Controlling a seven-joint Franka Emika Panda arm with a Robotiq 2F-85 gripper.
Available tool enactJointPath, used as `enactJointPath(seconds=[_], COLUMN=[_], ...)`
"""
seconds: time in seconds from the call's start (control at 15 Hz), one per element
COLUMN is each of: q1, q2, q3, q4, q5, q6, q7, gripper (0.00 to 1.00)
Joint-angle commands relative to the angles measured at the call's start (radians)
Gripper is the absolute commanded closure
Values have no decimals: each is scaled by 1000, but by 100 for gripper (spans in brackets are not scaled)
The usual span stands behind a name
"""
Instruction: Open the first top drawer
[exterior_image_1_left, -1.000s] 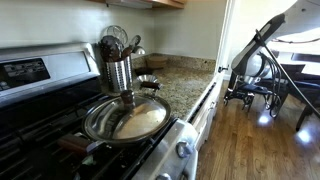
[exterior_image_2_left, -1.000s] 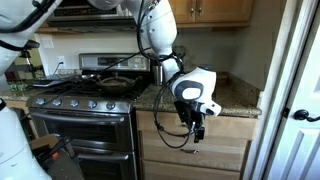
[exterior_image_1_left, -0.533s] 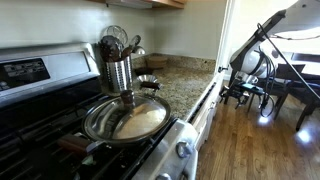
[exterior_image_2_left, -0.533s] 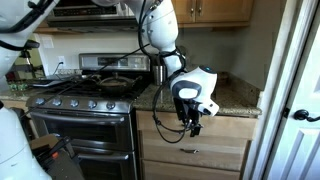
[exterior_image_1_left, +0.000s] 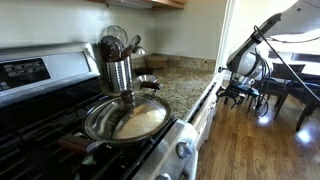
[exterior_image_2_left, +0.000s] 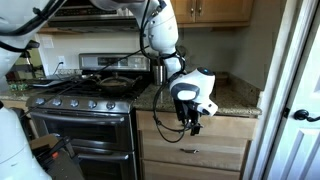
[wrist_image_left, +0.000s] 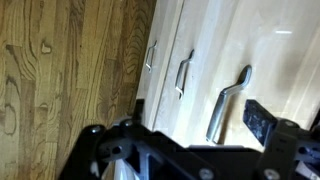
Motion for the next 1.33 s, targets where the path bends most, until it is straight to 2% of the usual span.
enactJointPath(seconds=[0.0,1.27], q1=[-31,-154], q2=[29,168], q3=[33,164], q4=[17,108], q5=[35,37], q6=[54,174], q7=[-25,-84], gripper=[0,0])
